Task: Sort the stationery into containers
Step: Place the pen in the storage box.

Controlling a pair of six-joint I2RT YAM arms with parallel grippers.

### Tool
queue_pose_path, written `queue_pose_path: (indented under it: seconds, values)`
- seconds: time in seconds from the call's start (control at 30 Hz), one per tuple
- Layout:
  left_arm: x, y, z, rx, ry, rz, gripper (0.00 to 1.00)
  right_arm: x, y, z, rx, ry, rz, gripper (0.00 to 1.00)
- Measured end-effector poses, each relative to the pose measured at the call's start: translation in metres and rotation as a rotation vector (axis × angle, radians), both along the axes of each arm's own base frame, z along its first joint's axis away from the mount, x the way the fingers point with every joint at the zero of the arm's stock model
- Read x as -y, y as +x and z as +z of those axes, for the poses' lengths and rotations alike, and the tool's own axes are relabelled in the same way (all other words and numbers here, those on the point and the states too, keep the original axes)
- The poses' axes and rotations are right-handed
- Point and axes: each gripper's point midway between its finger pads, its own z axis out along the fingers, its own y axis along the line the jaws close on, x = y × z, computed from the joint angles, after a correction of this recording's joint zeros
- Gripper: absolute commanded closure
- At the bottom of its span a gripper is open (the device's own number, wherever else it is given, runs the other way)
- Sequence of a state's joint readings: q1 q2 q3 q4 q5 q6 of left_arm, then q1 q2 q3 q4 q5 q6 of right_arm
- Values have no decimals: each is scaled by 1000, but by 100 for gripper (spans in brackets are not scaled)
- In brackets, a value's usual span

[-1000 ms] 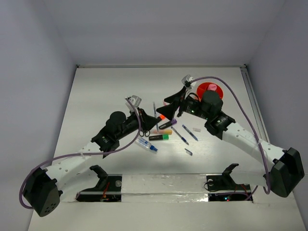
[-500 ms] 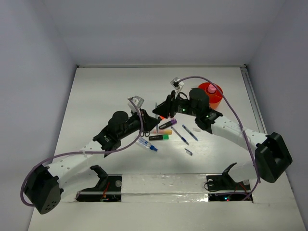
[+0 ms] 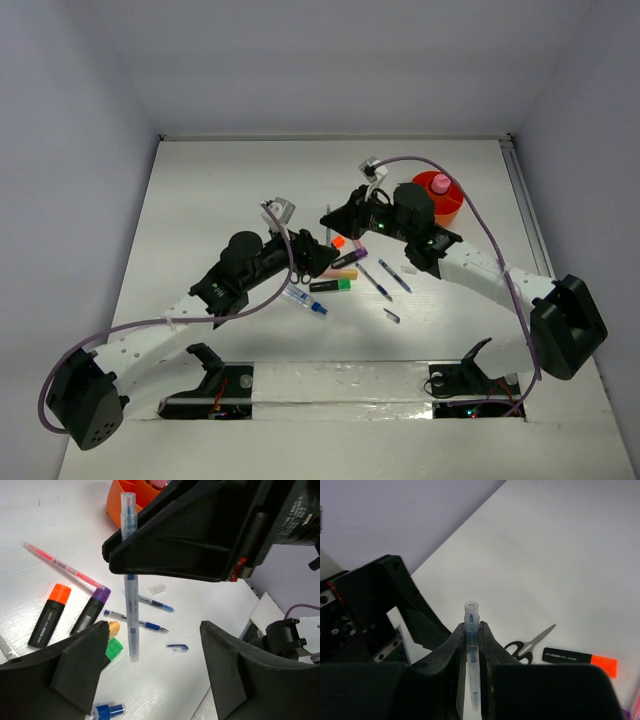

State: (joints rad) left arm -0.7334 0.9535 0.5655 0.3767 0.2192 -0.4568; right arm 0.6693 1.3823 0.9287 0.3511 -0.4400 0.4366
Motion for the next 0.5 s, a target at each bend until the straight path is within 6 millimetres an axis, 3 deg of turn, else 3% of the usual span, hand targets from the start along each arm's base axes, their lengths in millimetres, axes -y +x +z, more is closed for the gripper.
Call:
queue_pose_path:
  seconds: [0.17,0.27,0.4,0.5]
  values:
    - [-3,-2,10,24,-21,7,25,13,24,-1,31,-30,-148,100]
    - [-5,-4,18,40,-36,7,25,35,45,2,61,-56,-286,100]
    - [-8,-9,26,63,-57,4,27,91,83,10,87,-89,-534,100]
    - [-8,-13,19,58,-73,-2,29,158,108,22,104,-110,-781,100]
